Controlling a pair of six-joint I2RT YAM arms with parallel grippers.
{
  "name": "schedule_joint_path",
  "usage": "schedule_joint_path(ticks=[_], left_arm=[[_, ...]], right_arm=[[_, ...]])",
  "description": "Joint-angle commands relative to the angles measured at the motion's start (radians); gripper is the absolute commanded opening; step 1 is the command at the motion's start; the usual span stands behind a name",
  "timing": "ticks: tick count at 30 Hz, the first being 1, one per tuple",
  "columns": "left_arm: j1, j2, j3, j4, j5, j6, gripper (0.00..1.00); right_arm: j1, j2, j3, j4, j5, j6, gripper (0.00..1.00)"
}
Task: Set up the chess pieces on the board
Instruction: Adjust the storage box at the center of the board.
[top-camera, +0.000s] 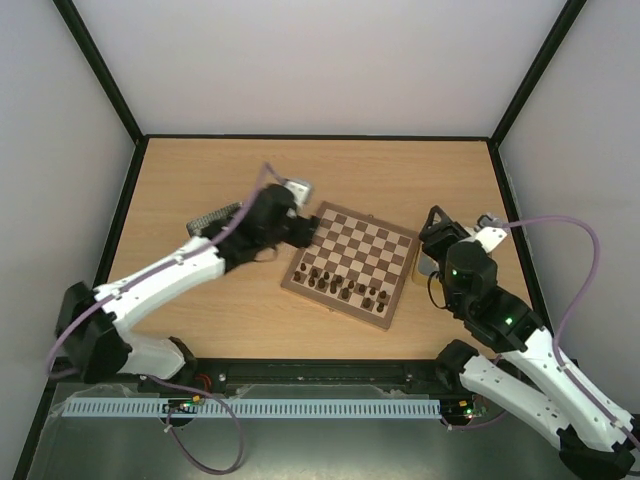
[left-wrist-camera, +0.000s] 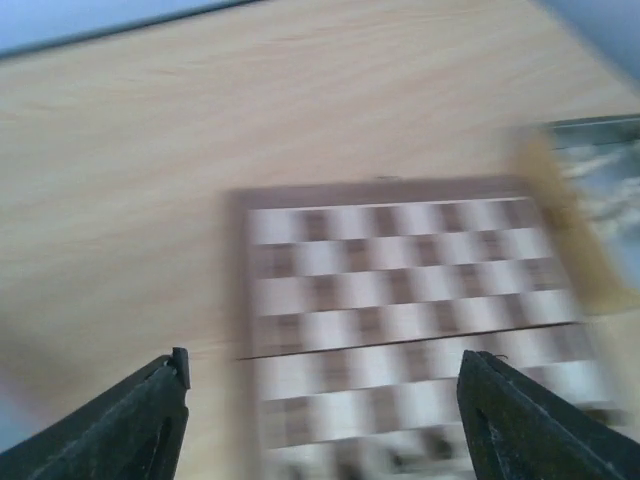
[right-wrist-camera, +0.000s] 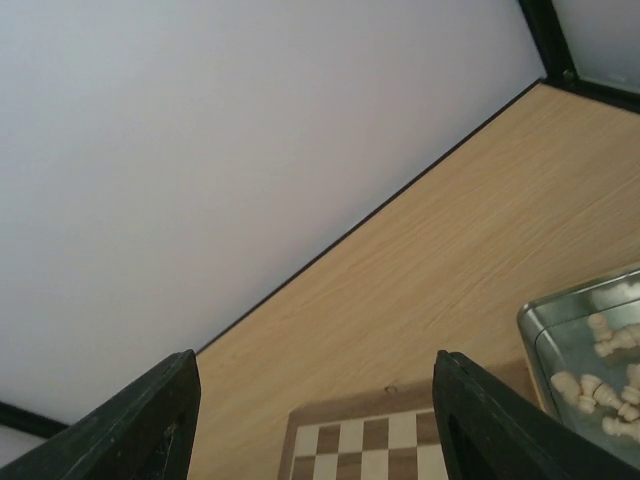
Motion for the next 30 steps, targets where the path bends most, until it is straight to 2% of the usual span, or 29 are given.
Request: schedule_joint_path(ticks=[1,4,7,12,15,19,30], left_arm=[[0.254,-0.109,-0.123,-0.074,0.099,0.231,0.80],[0.467,-0.119,-0.164,-0.065,0.173,0.319,0.81],[0.643,-0.059,-0.177,-0.042,0.265,0.346,0.82],[0.784,0.166,-0.030,-0.179,0.322,0.327,0.78],[0.803,0.281,0.045,-0.233,0.265,0.321,0.76],[0.804,0.348,0.107,-0.253,0.159,0.344,0.75],[0.818,0.476,0.183,-0.281,0.105,0.415,0.73]], right_arm=[[0.000,0.035,-0.031,0.048,-0.086,0.012,0.63],[-0.001,0.059,-0.045,0.077,-0.112,0.014,0.63],[0.000,0.093,-0.039,0.099,-0.134,0.005,0.63],[-0.001,0.148,-0.016,0.123,-0.169,-0.023,0.63],[-0.001,0.162,-0.018,0.140,-0.175,-0.018,0.63],[0.000,0.156,-0.030,0.155,-0.178,-0.006,0.63],[0.000,0.161,-0.035,0.162,-0.165,-0.013,0.63]])
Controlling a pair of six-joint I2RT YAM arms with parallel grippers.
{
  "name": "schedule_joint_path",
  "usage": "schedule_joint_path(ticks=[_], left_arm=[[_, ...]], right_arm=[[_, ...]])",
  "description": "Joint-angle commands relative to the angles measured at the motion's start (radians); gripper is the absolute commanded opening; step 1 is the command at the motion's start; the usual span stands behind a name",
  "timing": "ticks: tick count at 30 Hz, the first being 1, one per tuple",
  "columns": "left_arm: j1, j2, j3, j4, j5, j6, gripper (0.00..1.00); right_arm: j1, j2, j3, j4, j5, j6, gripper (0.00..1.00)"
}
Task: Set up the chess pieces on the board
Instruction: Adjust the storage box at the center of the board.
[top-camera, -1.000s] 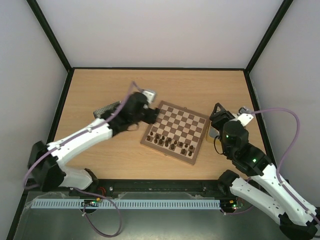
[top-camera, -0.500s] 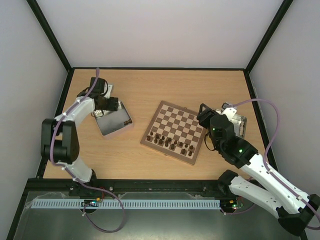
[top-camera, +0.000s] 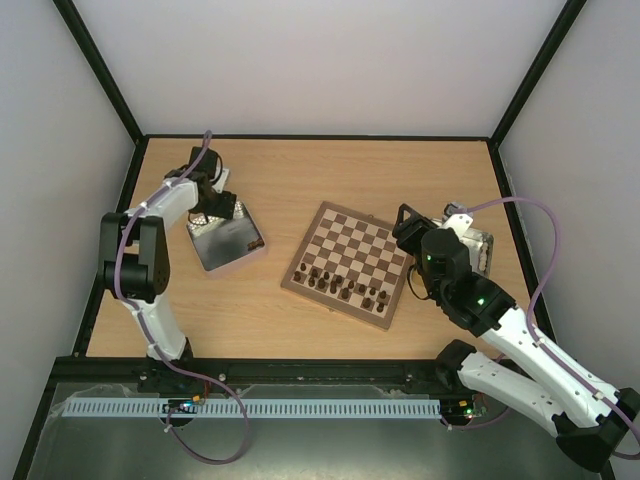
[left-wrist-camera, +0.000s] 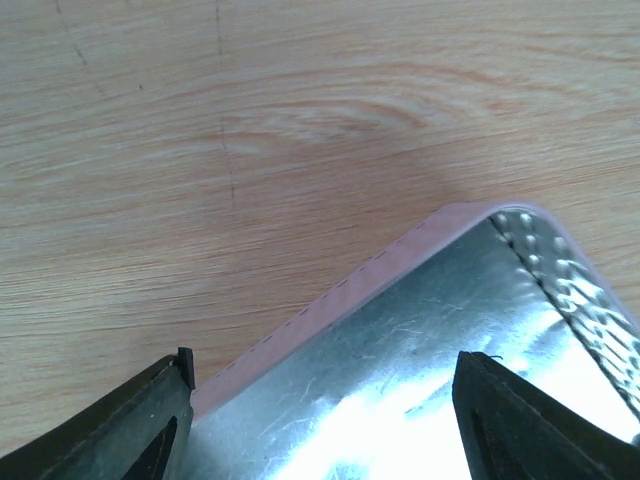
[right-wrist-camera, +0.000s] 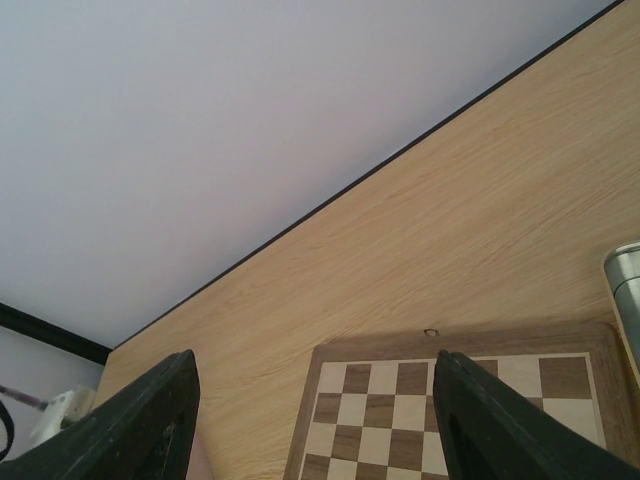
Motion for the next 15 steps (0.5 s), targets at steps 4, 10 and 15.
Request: schedule_joint_path(ticks=[4,10,15], left_arm=[[0.033,0.095,0.049,-0.077,-0.029,0.041,0.62],[0.056,0.089,0.064,-0.104,-0.065,-0.025,0.47],[0.110,0.059,0.015,-0.133,-0.064,-0.100,0.33]], right_arm=[[-0.001,-0.001,-0.002,0.023,0.020,-0.002,0.63],[-0.001,-0.004,-0.008,0.023,0.009,0.003,0.63],[-0.001,-0.017,-0.018,0.019,0.005,0.007,0.63]])
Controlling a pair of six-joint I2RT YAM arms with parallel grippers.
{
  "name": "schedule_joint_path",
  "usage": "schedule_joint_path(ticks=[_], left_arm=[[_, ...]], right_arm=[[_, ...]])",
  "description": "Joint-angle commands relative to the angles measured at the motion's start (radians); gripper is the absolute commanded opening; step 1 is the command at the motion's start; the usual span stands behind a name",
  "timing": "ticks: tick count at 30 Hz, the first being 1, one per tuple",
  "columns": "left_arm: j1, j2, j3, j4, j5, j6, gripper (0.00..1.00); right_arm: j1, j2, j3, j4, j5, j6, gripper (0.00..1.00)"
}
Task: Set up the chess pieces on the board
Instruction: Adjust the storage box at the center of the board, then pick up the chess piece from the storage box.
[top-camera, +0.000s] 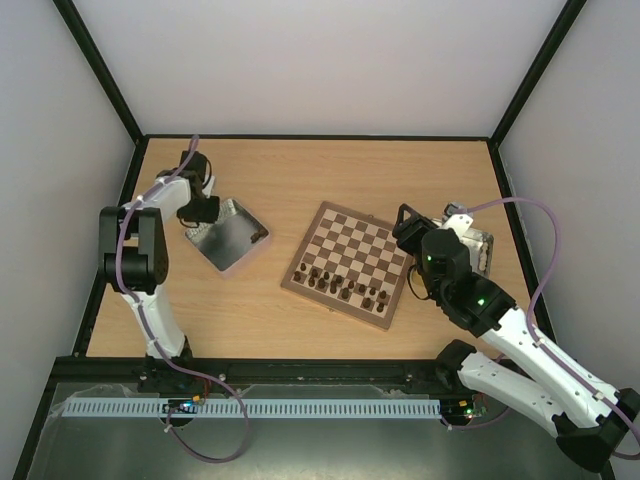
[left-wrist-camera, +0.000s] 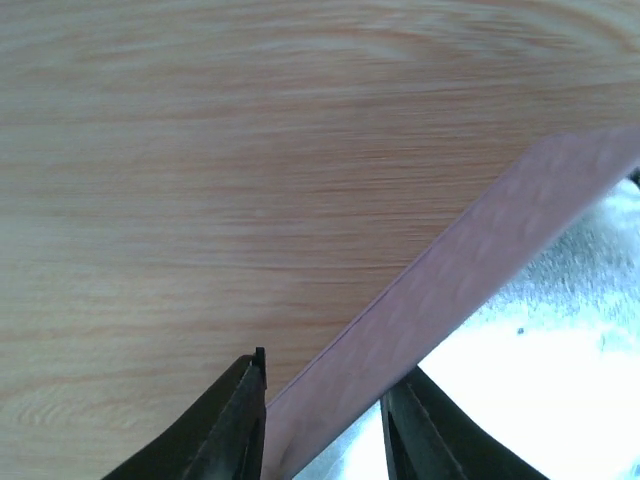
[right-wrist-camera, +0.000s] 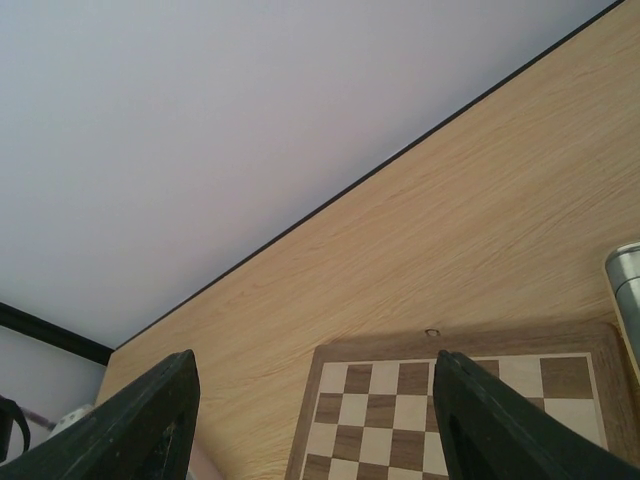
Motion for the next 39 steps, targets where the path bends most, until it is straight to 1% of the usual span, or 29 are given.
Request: schedule_joint_path(ticks=[1,5,10,12,13,14,15,16,18,21,24,28,30,32,34,39], left_arm=[[0.051,-0.040,-0.035,-0.058,-0.015,-0.081,0.31],[0.058,-0.080,-0.093,-0.064,-0.019,-0.121,0.25],[0.057,-0.139,-0.172,-0.087,-0.026,-0.195,0.12],[0.058,-0.171,-0.217,-0.084,-0.011,-0.220,0.11],[0.056,-0.195,-0.239,-0.080,-0.006,-0.231,0.11],[0.056,-0.211,-0.253,-0.077,-0.009,-0.242,0.15],[0.056,-0.223,-0.262,-0.074,-0.017,-0.254,0.22],[0.056,-0.236,-0.265,-0.076,-0.023,-0.263,0.27],[0.055,-0.257,-0.251,-0.075,-0.023,-0.279,0.34],[0.031,-0.300,-0.213,-0.059,-0.013,-0.309,0.39],[-0.030,-0.333,-0.179,-0.027,-0.019,-0.358,0.44],[-0.139,-0.326,-0.160,0.051,-0.073,-0.448,0.47],[-0.174,-0.294,-0.157,0.094,-0.068,-0.476,0.47],[-0.191,-0.244,-0.148,0.132,-0.047,-0.498,0.46],[-0.195,-0.174,-0.133,0.161,-0.018,-0.506,0.44],[-0.195,-0.065,-0.101,0.238,0.016,-0.513,0.38]], right_arm=[[0.000,-0.018,-0.019,0.017,0.004,0.006,0.63],[0.000,-0.018,-0.022,0.017,-0.009,0.005,0.63],[0.000,-0.018,-0.023,0.018,-0.024,0.008,0.63],[-0.001,-0.016,-0.021,0.018,-0.032,0.004,0.63],[0.000,-0.012,-0.019,0.018,-0.038,0.001,0.63],[-0.001,-0.008,-0.015,0.015,-0.042,-0.002,0.63],[-0.001,-0.004,-0.011,0.012,-0.045,-0.003,0.63],[-0.001,-0.002,-0.008,0.010,-0.047,-0.003,0.63],[0.000,0.000,-0.009,0.010,-0.049,0.000,0.63],[-0.001,-0.007,-0.017,0.015,-0.052,0.017,0.63],[-0.001,-0.012,-0.023,0.014,-0.049,0.025,0.63],[0.000,-0.013,-0.024,0.003,-0.035,0.023,0.63],[0.000,-0.015,-0.026,0.003,-0.032,0.023,0.63],[0.000,-0.015,-0.029,0.005,-0.030,0.023,0.64],[0.000,-0.012,-0.033,0.010,-0.030,0.024,0.64],[-0.001,-0.003,-0.038,0.019,-0.033,0.030,0.64]])
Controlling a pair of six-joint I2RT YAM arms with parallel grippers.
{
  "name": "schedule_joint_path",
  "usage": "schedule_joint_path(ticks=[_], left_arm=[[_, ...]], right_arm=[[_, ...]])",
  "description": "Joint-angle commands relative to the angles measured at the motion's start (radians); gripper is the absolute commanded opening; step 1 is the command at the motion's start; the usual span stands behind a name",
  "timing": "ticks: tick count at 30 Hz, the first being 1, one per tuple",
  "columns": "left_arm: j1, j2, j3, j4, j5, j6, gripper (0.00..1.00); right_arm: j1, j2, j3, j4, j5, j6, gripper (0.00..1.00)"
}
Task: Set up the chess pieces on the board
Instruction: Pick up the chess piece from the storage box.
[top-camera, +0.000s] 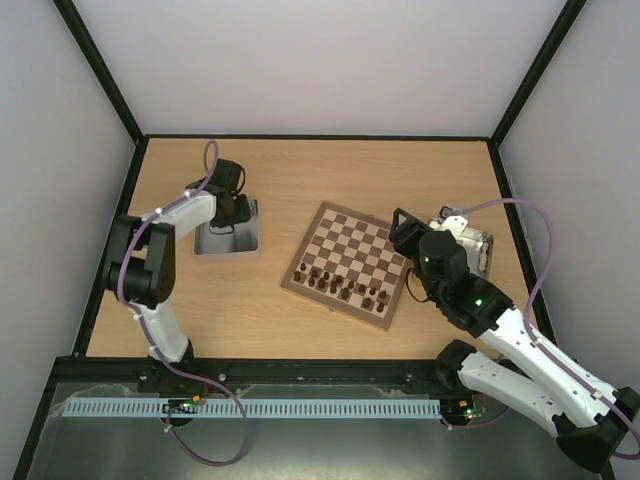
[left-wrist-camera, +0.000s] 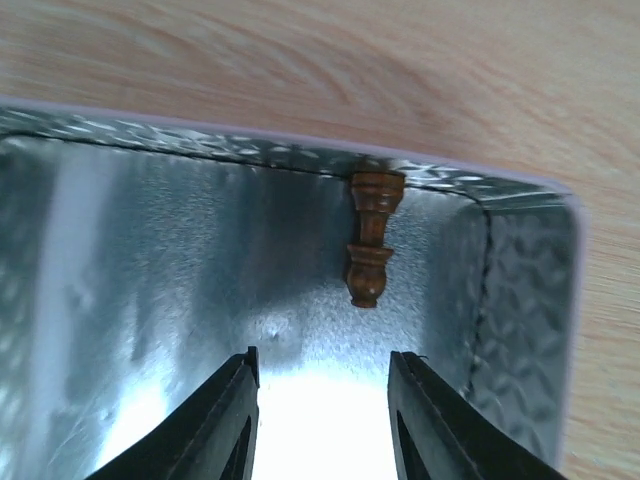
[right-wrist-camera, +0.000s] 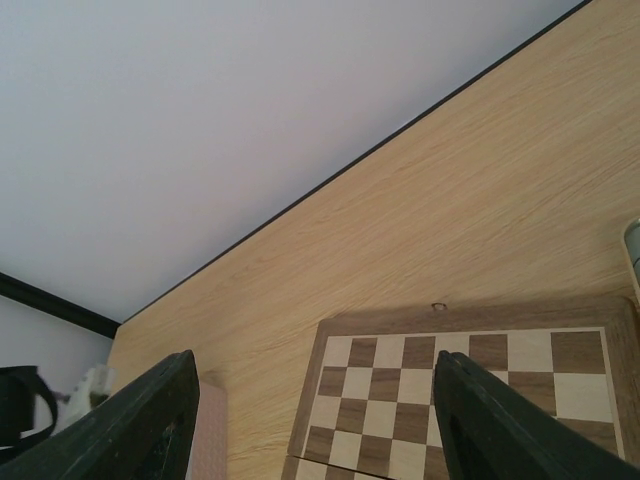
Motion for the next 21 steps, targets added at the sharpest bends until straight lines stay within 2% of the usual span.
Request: schedule_joint_path(ticks=[1,12,19,21], left_arm=[[0.006,0.076,0.038,0.082,0.033,-0.033,0.38],[0.007,0.187,0.083,0.157,0.020,-0.044,0.42],[0.008,0.227,0.113,0.161,-0.055,-0.047,0.33],[0.007,0.231,0.114,0.165,-0.058,-0.045,0.27]], right_arm=[[-0.001,0.001,-0.014,0.020,0.020,0.016,0.64],[-0.001,0.011,-0.011,0.022,0.022,0.020,0.64],[0.000,0.014,-0.011,0.021,0.020,0.023,0.64],[0.000,0.014,-0.011,0.019,0.019,0.023,0.64]])
